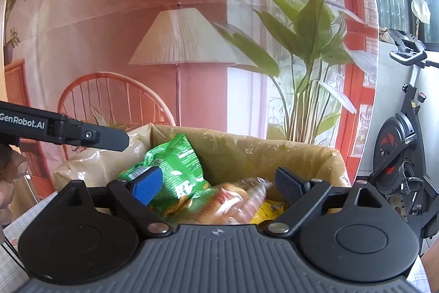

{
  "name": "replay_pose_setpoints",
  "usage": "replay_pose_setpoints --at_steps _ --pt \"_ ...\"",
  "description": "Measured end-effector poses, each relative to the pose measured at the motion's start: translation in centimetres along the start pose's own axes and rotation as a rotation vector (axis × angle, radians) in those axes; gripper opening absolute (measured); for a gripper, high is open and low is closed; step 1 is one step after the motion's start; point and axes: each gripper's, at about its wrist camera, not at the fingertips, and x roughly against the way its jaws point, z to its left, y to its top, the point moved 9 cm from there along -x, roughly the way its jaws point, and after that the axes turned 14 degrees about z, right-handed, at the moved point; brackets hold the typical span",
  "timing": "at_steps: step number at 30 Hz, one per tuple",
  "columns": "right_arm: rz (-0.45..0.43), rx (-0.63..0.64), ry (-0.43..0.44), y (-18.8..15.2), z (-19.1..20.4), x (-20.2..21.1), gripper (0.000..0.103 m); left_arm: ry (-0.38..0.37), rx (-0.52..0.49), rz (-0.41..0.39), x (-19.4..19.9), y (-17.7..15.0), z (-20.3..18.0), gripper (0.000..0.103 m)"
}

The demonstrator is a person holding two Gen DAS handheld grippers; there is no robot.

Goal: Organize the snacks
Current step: 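Open both tools to drop the snack and bread bag into the box, then lower the right tool to the cracker pack while the left tool reaches the orange bar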

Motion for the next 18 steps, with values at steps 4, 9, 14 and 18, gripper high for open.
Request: replay_pose_setpoints --at_steps 4,9,14,18 --pt "-0.004 -0.002 -0.001 -0.4 0.5 1.6 0.091 0.010 -0.001 -0.002 1.3 -0.8 0.1 0.057" --pt "-0.008 -0.020 0.002 -1.6 1.2 4.0 0.091 0.028 0.009 -0.001 3.6 -2.3 0.5 0.057" --pt "-0.008 -0.042 0.011 -3.5 2.4 6.6 0.091 0.039 0.010 0.006 6.2 -4.2 0.9 0.057" --pt "-0.005 -0.053 0.009 -5.4 3.5 8.5 0.091 0.041 -0.002 0.010 8.2 -6.0 1.1 0.057"
